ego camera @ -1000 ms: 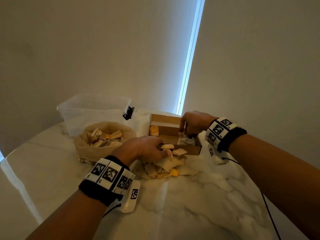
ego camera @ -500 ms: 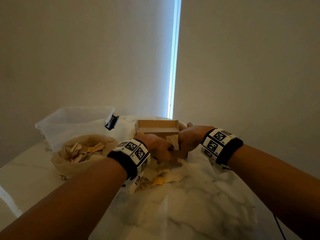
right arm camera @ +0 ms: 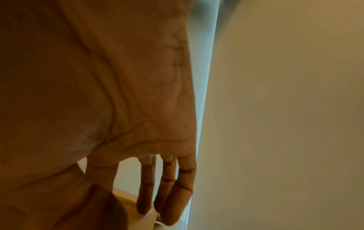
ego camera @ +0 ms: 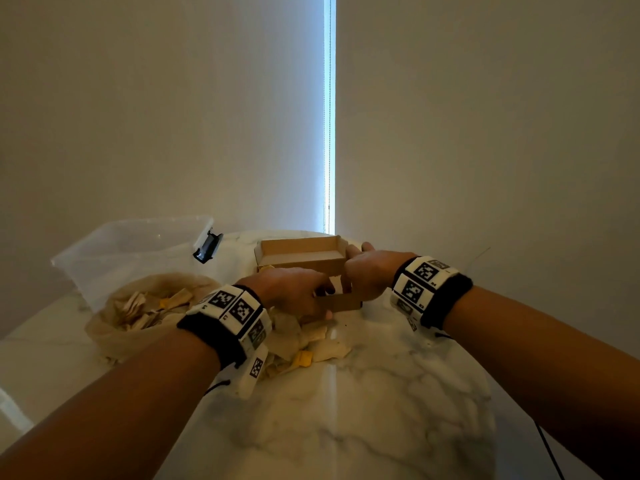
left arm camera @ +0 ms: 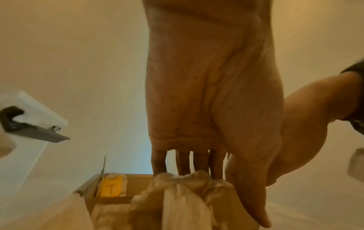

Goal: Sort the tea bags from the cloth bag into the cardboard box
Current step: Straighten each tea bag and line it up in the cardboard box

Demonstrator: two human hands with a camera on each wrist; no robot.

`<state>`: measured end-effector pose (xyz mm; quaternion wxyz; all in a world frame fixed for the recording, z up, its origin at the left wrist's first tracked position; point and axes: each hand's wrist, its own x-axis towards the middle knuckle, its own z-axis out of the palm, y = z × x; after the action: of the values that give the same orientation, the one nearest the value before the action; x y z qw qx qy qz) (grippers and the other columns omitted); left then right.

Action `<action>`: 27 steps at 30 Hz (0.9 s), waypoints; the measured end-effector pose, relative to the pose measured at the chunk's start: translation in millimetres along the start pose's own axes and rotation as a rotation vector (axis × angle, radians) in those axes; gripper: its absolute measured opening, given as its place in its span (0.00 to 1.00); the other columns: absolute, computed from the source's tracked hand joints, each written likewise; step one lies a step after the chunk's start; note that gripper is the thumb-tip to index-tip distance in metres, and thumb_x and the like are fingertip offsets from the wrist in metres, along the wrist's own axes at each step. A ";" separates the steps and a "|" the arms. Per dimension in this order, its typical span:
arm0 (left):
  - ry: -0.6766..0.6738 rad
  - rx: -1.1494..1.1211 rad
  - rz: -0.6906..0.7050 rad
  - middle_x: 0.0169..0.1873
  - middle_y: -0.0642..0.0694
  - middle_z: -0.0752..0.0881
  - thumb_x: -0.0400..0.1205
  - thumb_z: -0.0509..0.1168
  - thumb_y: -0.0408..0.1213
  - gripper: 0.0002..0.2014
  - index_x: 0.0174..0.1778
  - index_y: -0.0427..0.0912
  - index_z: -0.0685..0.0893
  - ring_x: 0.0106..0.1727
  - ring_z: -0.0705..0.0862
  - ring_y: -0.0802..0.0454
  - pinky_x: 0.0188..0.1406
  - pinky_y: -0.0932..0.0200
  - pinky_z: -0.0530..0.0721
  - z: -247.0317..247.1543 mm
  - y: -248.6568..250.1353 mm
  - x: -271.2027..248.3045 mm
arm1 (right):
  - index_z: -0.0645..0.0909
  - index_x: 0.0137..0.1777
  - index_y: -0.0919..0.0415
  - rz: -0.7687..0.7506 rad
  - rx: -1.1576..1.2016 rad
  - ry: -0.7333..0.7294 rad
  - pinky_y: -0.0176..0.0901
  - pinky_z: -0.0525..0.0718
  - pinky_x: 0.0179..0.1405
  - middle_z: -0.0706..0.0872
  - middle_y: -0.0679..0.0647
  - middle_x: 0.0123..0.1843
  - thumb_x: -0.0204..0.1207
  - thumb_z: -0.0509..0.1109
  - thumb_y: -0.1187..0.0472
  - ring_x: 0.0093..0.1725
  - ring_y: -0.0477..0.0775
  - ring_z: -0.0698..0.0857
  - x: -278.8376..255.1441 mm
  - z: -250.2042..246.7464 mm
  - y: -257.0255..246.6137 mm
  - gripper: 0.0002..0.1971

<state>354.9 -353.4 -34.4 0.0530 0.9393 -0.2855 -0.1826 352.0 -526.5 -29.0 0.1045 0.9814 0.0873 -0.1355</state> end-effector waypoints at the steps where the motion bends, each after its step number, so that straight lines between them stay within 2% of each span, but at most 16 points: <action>1: 0.010 -0.040 0.017 0.75 0.50 0.83 0.86 0.73 0.50 0.31 0.85 0.51 0.73 0.73 0.82 0.49 0.74 0.48 0.81 -0.5 -1.4 -1.9 | 0.86 0.74 0.50 -0.010 0.011 0.016 0.70 0.73 0.81 0.66 0.61 0.88 0.86 0.73 0.54 0.85 0.71 0.64 1.3 0.9 0.3 0.17; 2: 0.042 -0.087 0.035 0.75 0.51 0.83 0.86 0.74 0.50 0.32 0.85 0.52 0.72 0.72 0.83 0.50 0.74 0.48 0.83 -2.1 -3.2 -6.3 | 0.86 0.74 0.50 -0.027 0.036 0.040 0.66 0.76 0.79 0.72 0.61 0.84 0.86 0.73 0.55 0.81 0.69 0.69 0.7 -0.7 0.3 0.17; 4: 0.148 -0.176 0.056 0.73 0.51 0.84 0.87 0.73 0.48 0.29 0.84 0.51 0.74 0.70 0.85 0.51 0.72 0.50 0.84 -9.3 -12.0 -18.0 | 0.88 0.71 0.52 -0.075 0.134 0.118 0.55 0.83 0.69 0.83 0.58 0.71 0.85 0.72 0.58 0.68 0.60 0.80 -4.3 -10.1 -2.1 0.16; 6: 0.256 -0.221 0.054 0.71 0.51 0.86 0.89 0.69 0.47 0.24 0.82 0.49 0.77 0.69 0.85 0.52 0.70 0.52 0.83 -18.3 -26.4 -34.4 | 0.89 0.68 0.54 -0.127 0.236 0.189 0.47 0.85 0.60 0.87 0.53 0.63 0.85 0.71 0.60 0.59 0.54 0.83 -9.9 -22.7 -7.6 0.15; 9: 0.435 -0.283 0.014 0.67 0.51 0.88 0.91 0.67 0.45 0.17 0.76 0.51 0.84 0.65 0.86 0.53 0.64 0.54 0.84 -26.6 -53.1 -60.6 | 0.85 0.73 0.51 -0.255 0.354 0.165 0.37 0.78 0.50 0.86 0.44 0.59 0.84 0.75 0.57 0.57 0.48 0.83 -15.7 -35.3 -26.1 0.17; 11: 0.528 -0.316 -0.029 0.61 0.54 0.90 0.91 0.67 0.45 0.13 0.71 0.53 0.87 0.59 0.88 0.56 0.54 0.59 0.84 -26.3 -65.9 -79.3 | 0.84 0.74 0.46 -0.340 0.369 0.123 0.35 0.76 0.47 0.86 0.42 0.60 0.81 0.80 0.51 0.58 0.46 0.84 -16.2 -34.3 -44.0 0.22; 13: 0.541 -0.319 -0.063 0.54 0.56 0.91 0.91 0.67 0.45 0.10 0.66 0.54 0.88 0.51 0.90 0.60 0.46 0.64 0.83 -22.4 -72.3 -96.5 | 0.86 0.71 0.42 -0.385 0.340 0.144 0.38 0.77 0.48 0.86 0.42 0.60 0.77 0.83 0.47 0.59 0.47 0.85 -13.3 -28.6 -60.2 0.22; 16: 0.448 -0.287 -0.125 0.47 0.58 0.92 0.89 0.69 0.49 0.07 0.61 0.55 0.87 0.42 0.91 0.62 0.40 0.63 0.84 -11.1 -76.6 -122.4 | 0.88 0.65 0.40 -0.440 0.407 0.189 0.37 0.79 0.48 0.87 0.40 0.59 0.80 0.80 0.48 0.56 0.45 0.86 -15.9 -25.0 -81.9 0.14; 18: 0.471 -0.236 -0.175 0.48 0.59 0.89 0.88 0.71 0.51 0.09 0.61 0.55 0.88 0.47 0.89 0.61 0.44 0.62 0.83 -3.3 -86.1 -137.6 | 0.88 0.63 0.42 -0.480 0.482 0.235 0.29 0.79 0.45 0.88 0.39 0.58 0.84 0.77 0.51 0.53 0.41 0.87 -20.9 -26.6 -95.5 0.10; 20: 0.564 -0.192 -0.259 0.54 0.56 0.88 0.86 0.73 0.50 0.11 0.62 0.54 0.89 0.57 0.86 0.56 0.54 0.56 0.85 -0.3 -101.1 -154.7 | 0.90 0.63 0.43 -0.509 0.541 0.320 0.23 0.79 0.38 0.89 0.38 0.56 0.85 0.75 0.53 0.50 0.39 0.89 -24.2 -30.1 -112.3 0.09; 21: 0.585 -0.159 -0.334 0.60 0.53 0.86 0.85 0.74 0.51 0.11 0.62 0.56 0.89 0.66 0.83 0.51 0.62 0.49 0.84 -0.5 -110.3 -162.7 | 0.90 0.63 0.44 -0.520 0.577 0.368 0.22 0.79 0.37 0.89 0.37 0.55 0.85 0.75 0.54 0.49 0.38 0.89 -23.7 -31.8 -121.0 0.09; 23: 0.543 -0.062 -0.504 0.73 0.47 0.77 0.83 0.74 0.53 0.10 0.60 0.62 0.88 0.79 0.69 0.41 0.74 0.38 0.74 0.0 -128.5 -177.2 | 0.91 0.62 0.44 -0.546 0.647 0.433 0.24 0.81 0.40 0.89 0.37 0.53 0.85 0.76 0.54 0.49 0.38 0.89 -20.4 -37.0 -139.9 0.08; 24: 0.497 -0.048 -0.574 0.76 0.45 0.74 0.83 0.74 0.54 0.09 0.58 0.65 0.87 0.81 0.66 0.38 0.77 0.35 0.71 0.8 -136.4 -182.8 | 0.91 0.62 0.45 -0.562 0.664 0.448 0.26 0.82 0.43 0.89 0.37 0.54 0.84 0.76 0.55 0.50 0.39 0.89 -18.1 -40.4 -150.0 0.09; 25: 0.459 -0.074 -0.616 0.77 0.44 0.73 0.83 0.75 0.53 0.07 0.55 0.68 0.86 0.80 0.67 0.36 0.77 0.35 0.73 1.6 -143.0 -187.4 | 0.91 0.62 0.47 -0.580 0.662 0.455 0.27 0.83 0.45 0.90 0.39 0.55 0.84 0.77 0.56 0.51 0.39 0.89 -14.5 -44.1 -160.4 0.09; 26: 0.441 -0.130 -0.615 0.76 0.43 0.75 0.83 0.75 0.51 0.07 0.53 0.69 0.86 0.76 0.73 0.36 0.74 0.38 0.77 2.8 -148.3 -191.3 | 0.91 0.63 0.49 -0.603 0.647 0.451 0.29 0.84 0.49 0.91 0.41 0.56 0.84 0.77 0.56 0.52 0.40 0.89 -11.1 -48.0 -171.2 0.10; 27: 0.441 -0.190 -0.579 0.75 0.42 0.78 0.83 0.74 0.46 0.09 0.55 0.67 0.88 0.68 0.79 0.41 0.66 0.45 0.83 5.2 -152.8 -193.4 | 0.90 0.65 0.51 -0.618 0.617 0.441 0.33 0.86 0.53 0.92 0.44 0.58 0.84 0.78 0.57 0.53 0.41 0.89 -7.3 -51.9 -182.1 0.11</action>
<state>283.0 -118.9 -9.9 0.1464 0.9888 0.0283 -0.0092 321.5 -340.3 -11.1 -0.2574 0.8999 0.3505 0.0313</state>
